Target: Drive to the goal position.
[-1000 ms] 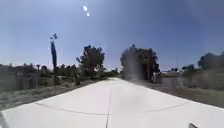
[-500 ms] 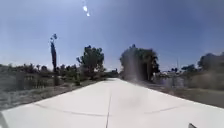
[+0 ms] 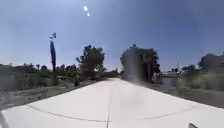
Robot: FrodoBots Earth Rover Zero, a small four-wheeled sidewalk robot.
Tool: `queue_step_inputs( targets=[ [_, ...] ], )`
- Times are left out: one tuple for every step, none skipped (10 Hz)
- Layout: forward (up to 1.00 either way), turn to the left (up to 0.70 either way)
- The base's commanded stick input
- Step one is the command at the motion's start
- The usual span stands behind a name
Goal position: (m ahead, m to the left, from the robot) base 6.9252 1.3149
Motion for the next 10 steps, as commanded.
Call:
queue_step_inputs(
  targets=[
    [0.45,0.0],
    [0.45,0.0],
    [0.45,0.0],
    [0.45,0.0],
    [0.45,0.0],
    [0.45,0.0],
    [0.45,0.0],
    [0.45,0.0],
    [0.45,0.0],
    [0.45,0.0]
  ],
)
